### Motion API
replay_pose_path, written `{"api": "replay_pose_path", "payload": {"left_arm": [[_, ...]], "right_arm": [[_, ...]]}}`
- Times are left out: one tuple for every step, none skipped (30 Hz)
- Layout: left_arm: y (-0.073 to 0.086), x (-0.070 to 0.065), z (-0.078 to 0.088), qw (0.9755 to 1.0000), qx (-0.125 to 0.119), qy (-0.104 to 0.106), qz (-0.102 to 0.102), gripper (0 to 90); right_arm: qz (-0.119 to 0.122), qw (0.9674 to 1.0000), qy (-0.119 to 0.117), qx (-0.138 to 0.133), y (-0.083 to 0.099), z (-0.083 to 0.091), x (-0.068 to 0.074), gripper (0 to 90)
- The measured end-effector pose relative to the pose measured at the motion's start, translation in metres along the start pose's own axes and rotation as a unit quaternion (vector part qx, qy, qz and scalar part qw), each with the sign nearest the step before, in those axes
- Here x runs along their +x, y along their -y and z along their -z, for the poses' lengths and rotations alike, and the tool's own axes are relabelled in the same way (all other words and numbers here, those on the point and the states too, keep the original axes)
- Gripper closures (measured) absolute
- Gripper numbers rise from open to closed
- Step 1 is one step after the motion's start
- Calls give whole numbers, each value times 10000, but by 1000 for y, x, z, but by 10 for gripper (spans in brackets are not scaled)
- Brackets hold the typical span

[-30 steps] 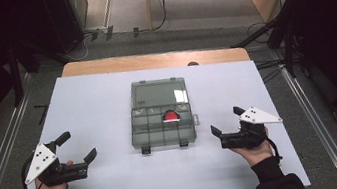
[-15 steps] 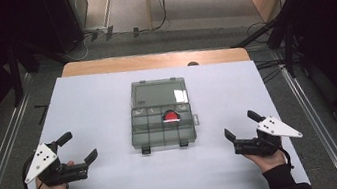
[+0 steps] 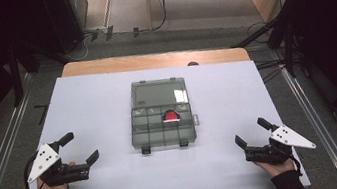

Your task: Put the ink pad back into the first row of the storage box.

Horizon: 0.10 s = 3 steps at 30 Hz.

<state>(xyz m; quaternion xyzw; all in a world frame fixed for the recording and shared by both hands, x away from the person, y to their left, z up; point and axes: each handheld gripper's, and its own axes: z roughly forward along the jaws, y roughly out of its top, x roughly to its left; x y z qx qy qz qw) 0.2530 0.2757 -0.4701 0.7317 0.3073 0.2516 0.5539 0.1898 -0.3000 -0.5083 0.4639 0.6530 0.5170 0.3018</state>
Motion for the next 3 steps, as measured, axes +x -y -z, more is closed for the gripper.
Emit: {"api": "replay_pose_path", "payload": {"left_arm": [[0,0,0,10000,-3,1,8,0],[0,0,0,10000,-1,4,8,0],[0,0,-1,10000,-1,7,11,0]], "right_arm": [[12,10000,-15,39,0,-1,1,0],[71,10000,-10,65,1,-2,1,0],[92,9999,0,85,1,-3,2,0]]}}
